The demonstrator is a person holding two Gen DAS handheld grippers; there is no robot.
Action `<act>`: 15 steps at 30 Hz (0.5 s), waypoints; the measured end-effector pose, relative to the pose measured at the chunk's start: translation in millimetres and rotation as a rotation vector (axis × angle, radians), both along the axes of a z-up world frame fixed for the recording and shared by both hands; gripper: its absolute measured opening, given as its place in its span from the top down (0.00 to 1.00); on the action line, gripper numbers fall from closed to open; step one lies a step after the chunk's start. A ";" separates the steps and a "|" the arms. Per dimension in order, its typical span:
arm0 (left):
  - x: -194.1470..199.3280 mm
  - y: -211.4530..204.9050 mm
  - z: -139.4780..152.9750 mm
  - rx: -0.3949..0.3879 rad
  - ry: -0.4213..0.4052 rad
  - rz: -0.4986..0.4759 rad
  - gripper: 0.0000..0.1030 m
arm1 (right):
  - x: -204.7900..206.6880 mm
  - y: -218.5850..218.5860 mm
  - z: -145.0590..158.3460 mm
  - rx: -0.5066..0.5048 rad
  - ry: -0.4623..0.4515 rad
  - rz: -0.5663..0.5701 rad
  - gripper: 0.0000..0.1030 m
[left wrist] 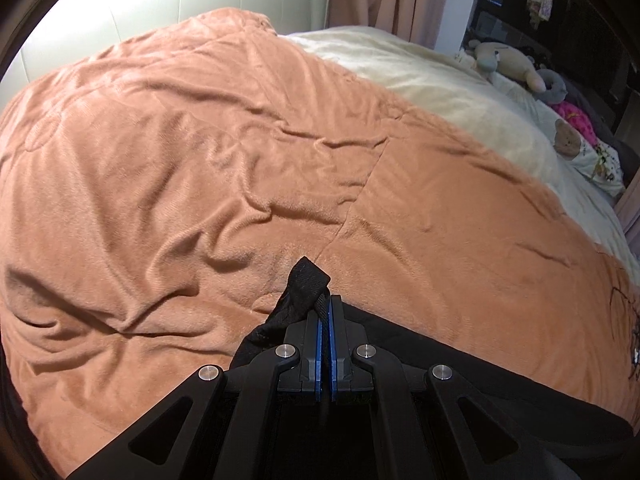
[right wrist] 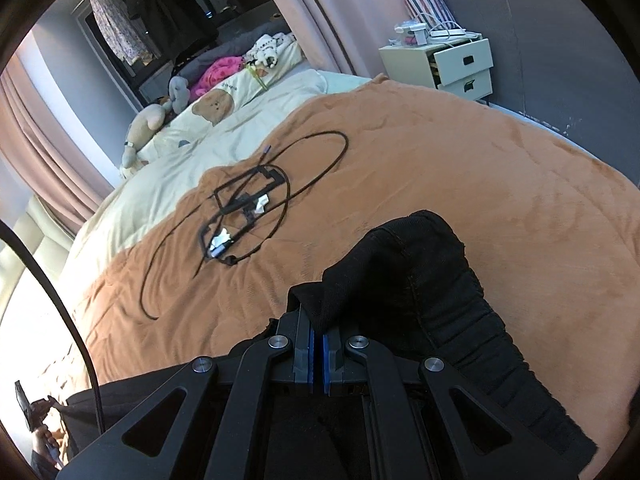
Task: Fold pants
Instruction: 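Grasp the pant leg hem with the left tool while the right tool grasps the waistband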
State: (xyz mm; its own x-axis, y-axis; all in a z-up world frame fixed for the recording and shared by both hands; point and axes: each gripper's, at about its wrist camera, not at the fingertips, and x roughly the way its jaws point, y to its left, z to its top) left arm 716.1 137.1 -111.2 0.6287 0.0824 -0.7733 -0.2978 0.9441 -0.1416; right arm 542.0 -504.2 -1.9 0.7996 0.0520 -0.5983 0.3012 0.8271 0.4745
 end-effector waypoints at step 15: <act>-8.2 2.4 -6.3 -0.067 0.026 -0.056 0.42 | -13.2 -1.0 12.5 -0.010 -0.031 0.037 0.16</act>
